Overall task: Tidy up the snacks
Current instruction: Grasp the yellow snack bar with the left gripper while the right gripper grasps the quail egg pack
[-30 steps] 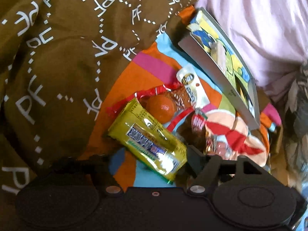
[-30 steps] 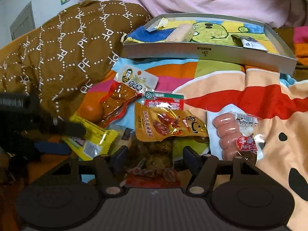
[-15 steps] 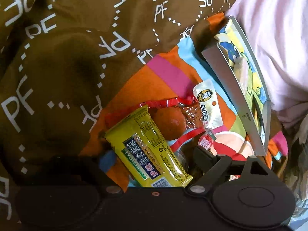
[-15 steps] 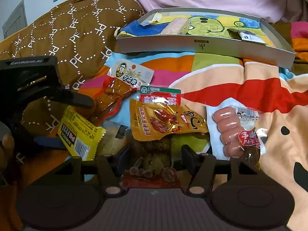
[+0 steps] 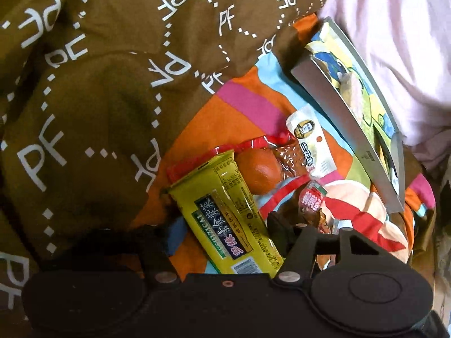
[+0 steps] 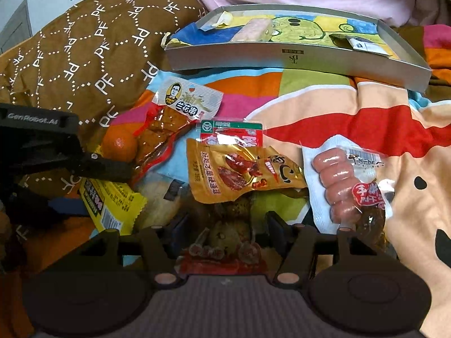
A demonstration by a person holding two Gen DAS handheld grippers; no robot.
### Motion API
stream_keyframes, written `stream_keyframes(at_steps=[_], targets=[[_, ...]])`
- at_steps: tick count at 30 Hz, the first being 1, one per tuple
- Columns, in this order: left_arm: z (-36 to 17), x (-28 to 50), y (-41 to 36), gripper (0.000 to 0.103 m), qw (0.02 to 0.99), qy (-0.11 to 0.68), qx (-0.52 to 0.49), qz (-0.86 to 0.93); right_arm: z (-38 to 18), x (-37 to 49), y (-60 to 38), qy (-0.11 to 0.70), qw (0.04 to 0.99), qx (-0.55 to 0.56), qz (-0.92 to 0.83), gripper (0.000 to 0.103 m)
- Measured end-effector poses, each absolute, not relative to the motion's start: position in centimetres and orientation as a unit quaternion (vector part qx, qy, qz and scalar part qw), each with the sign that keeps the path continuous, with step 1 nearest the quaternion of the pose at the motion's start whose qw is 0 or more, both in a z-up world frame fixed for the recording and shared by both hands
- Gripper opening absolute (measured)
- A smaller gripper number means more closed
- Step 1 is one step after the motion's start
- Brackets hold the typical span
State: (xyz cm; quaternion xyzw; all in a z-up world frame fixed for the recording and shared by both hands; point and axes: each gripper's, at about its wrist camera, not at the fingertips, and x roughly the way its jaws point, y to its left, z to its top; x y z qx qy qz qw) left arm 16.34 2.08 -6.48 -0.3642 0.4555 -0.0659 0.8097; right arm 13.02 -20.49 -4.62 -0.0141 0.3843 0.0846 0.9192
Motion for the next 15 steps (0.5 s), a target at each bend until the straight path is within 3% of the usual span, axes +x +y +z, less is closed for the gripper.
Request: stream_keyframes(at_steps=[3, 7, 12, 15], targets=[[-6.5, 15.7, 2.7, 0.061, 0.803, 0.454, -0.378, -0.077, -4.2, 12.9, -20.2, 0.391, 0.916, -0.031, 0.081, 0.053], [-6.2, 14.7, 3.3, 0.060, 0.802, 0.448, -0.383, -0.095, -3.6, 11.9, -20.3, 0.401, 0.911, -0.040, 0.088, 0.050], [-5.7, 14.0, 2.3, 0.058, 0.823, 0.429, -0.355, -0.112, -4.1, 12.1, -21.1, 0.399, 0.912, -0.009, 0.095, 0.062], [-5.2, 13.5, 1.5, 0.056, 0.838, 0.416, -0.332, -0.124, -4.5, 12.8, -21.3, 0.399, 0.912, 0.001, 0.097, 0.061]])
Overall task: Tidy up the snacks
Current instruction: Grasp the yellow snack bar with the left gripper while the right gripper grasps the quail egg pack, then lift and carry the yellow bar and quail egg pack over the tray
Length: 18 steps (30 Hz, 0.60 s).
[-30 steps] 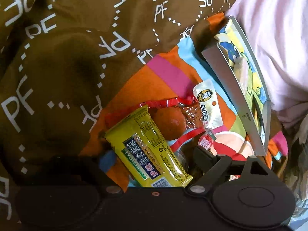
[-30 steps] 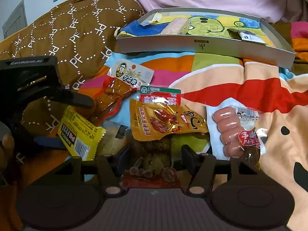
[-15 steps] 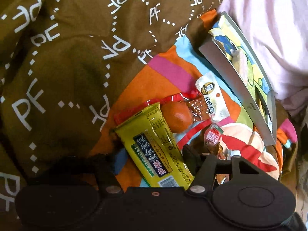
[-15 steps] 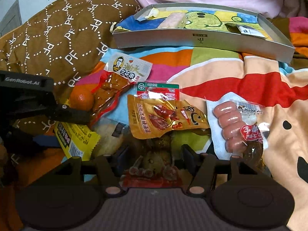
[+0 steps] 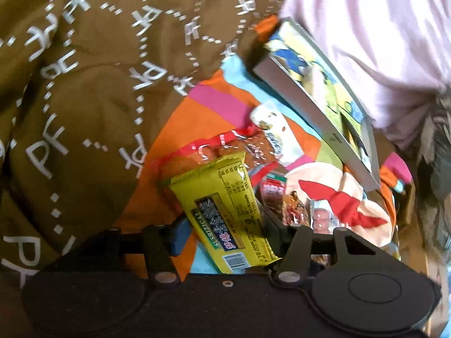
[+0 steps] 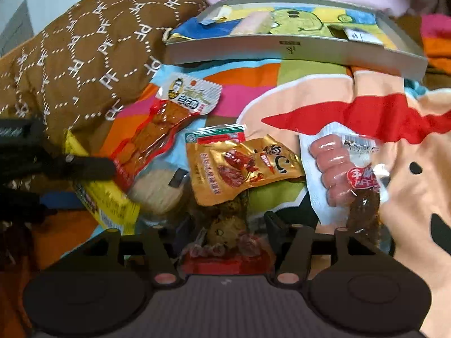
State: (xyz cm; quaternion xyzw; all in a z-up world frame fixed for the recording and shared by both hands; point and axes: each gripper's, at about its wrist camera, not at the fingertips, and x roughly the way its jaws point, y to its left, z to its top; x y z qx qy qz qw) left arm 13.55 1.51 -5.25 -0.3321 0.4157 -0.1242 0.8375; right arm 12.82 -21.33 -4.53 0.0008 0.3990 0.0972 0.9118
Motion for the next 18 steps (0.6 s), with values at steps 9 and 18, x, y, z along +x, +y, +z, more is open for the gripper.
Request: stream_keyframes(at_steps=[9, 18], targets=[[-4.1, 12.1, 0.0, 0.055, 0.873, 0.378, -0.273, -0.140, -4.1, 10.8, -18.6, 0.366, 0.921, -0.106, 0.082, 0.042], [-3.4, 11.5, 0.1, 0.052, 0.886, 0.356, -0.259, -0.145, -4.6, 7.6, -14.9, 0.284, 0.912, -0.292, 0.039, 0.042]])
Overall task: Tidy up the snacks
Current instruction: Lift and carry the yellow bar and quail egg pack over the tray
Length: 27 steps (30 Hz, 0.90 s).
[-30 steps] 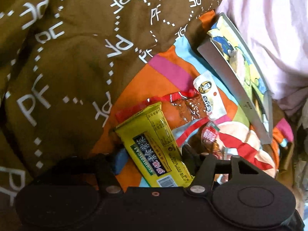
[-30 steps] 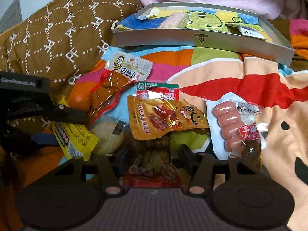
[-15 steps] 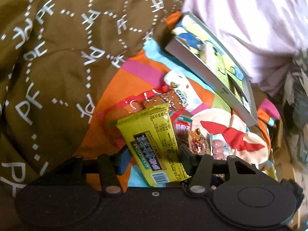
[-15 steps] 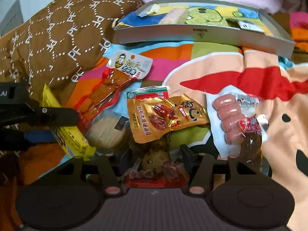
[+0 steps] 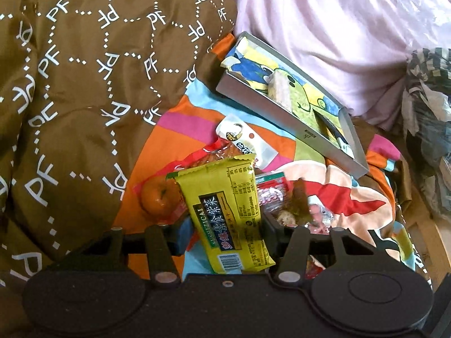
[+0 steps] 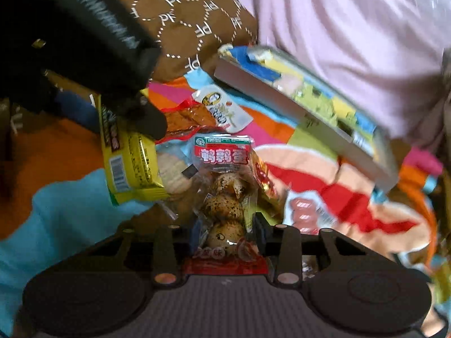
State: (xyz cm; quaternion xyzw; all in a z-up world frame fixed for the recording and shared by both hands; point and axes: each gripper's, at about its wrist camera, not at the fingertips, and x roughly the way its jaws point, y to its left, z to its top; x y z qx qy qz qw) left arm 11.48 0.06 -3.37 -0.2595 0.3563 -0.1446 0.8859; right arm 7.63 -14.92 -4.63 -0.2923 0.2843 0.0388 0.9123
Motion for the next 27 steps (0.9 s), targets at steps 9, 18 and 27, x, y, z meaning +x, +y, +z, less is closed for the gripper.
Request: stream_keyframes(at_steps=[9, 18, 27], targets=[[-3.3, 11.4, 0.4, 0.050, 0.887, 0.350, -0.266, -0.142, -4.3, 6.4, -14.3, 0.234, 0.913, -0.333, 0.033, 0.043], [-1.7, 11.1, 1.0, 0.050, 0.895, 0.319, -0.278, -0.141, -3.4, 5.5, -13.9, 0.160, 0.925, -0.344, 0.020, 0.044], [0.5, 12.6, 0.7, 0.051, 0.904, 0.297, -0.279, -0.133, -2.0, 5.8, -14.5, 0.113, 0.940, -0.320, -0.001, 0.045]])
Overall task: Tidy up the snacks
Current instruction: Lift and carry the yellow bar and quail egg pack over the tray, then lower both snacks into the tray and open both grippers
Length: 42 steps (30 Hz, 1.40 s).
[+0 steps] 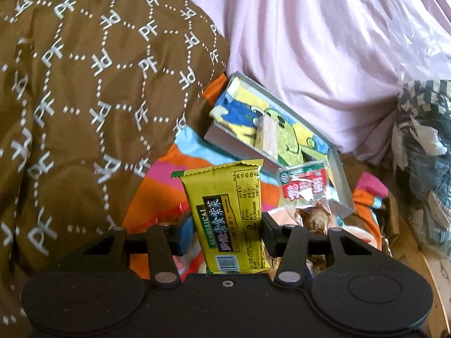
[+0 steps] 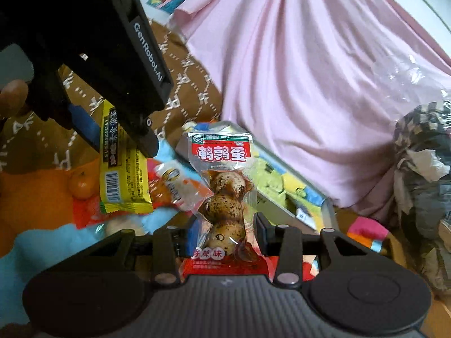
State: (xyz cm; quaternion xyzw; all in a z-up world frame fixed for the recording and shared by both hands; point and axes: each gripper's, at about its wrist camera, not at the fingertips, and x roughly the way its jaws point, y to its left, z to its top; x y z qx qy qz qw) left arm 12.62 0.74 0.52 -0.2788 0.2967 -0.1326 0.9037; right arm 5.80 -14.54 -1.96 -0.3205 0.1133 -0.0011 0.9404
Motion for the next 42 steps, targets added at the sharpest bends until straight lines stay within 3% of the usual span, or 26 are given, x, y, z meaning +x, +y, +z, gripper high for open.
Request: stream_keyframes(at_steps=[21, 37, 42], targets=[[8.2, 27.4, -5.4, 0.051, 0.934, 0.206, -0.264, -0.121, 1.2, 18.5, -20.1, 0.035, 0.961, -0.267, -0.060, 0.045], [6.4, 34.0, -7.4, 0.051, 0.920, 0.321, -0.218, -0.047, 0.1, 24.1, -22.2, 0.118, 0.967, -0.223, -0.033, 0.048], [5.8, 34.6, -7.6, 0.051, 0.914, 0.338, -0.221, -0.024, 0.5, 24.5, -23.2, 0.128, 0.972, -0.198, -0.020, 0.058]])
